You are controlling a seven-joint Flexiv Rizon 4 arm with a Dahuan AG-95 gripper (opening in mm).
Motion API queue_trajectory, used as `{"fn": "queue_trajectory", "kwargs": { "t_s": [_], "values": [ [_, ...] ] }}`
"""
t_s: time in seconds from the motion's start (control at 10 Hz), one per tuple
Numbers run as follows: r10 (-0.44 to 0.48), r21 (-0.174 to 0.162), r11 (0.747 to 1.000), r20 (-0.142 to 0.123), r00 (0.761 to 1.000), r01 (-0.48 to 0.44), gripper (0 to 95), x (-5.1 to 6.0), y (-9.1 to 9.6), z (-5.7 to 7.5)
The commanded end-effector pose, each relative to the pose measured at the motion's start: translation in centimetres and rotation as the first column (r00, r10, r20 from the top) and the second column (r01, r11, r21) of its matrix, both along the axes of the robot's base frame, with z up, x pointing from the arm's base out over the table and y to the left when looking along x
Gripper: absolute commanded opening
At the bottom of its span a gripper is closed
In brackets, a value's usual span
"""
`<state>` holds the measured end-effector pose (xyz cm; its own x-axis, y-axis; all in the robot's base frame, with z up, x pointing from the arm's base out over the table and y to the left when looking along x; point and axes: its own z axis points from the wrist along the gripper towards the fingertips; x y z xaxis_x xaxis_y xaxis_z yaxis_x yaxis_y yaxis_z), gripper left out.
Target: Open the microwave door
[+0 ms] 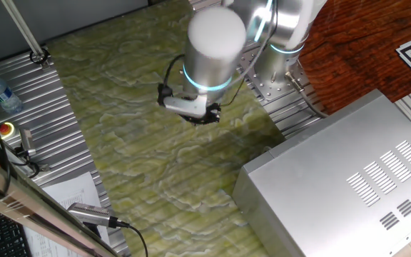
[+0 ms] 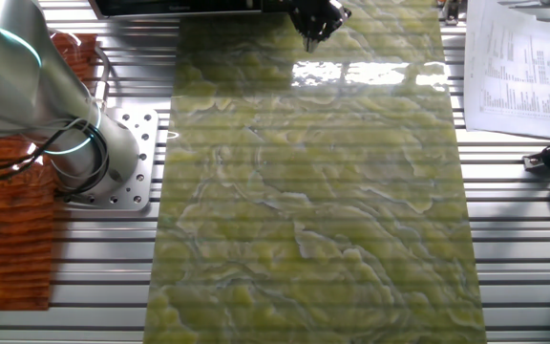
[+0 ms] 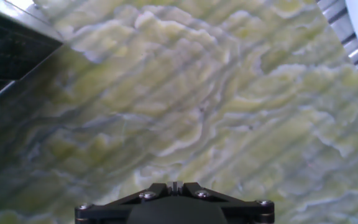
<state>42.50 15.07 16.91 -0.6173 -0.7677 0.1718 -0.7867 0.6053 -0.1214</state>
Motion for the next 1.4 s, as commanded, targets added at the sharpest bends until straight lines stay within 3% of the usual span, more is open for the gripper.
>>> {"fn": "queue_trajectory", "kwargs": {
  "t_s": [0.1,0.4,0.5,0.6,0.7,0.8,0.9,1.1,1.2,1.3,1.4],
  "values": [
    [0.129,0.051,0.990,-0.017,0.992,-0.128,0.0,-0.4,1.0,0.3],
    [0.289,0.069,0.956,-0.021,0.957,-0.287,0.0,-2.8,5.1,1.0],
    [0.320,0.068,0.946,-0.021,0.947,-0.318,0.0,-3.3,5.6,1.2],
    [0.413,0.065,0.909,-0.018,0.911,-0.411,19.0,-4.2,6.2,1.5],
    [0.487,0.064,0.872,-0.017,0.873,-0.485,19.0,-4.7,6.6,1.7],
    [0.578,0.055,0.815,-0.006,0.816,-0.577,19.0,-4.7,6.7,1.5],
    [0.582,0.054,0.812,0.000,0.813,-0.581,19.0,-4.8,6.8,1.4],
    [0.454,0.028,0.891,0.006,0.891,-0.454,19.0,-4.7,6.8,1.4],
    [0.444,0.030,0.896,0.007,0.896,-0.444,19.0,-4.7,6.8,1.4],
    [0.468,0.032,0.883,0.009,0.884,-0.468,19.0,-4.7,6.8,1.4],
    [0.522,0.035,0.852,0.020,0.853,-0.522,19.0,-4.7,6.8,1.4]
  ]
}}
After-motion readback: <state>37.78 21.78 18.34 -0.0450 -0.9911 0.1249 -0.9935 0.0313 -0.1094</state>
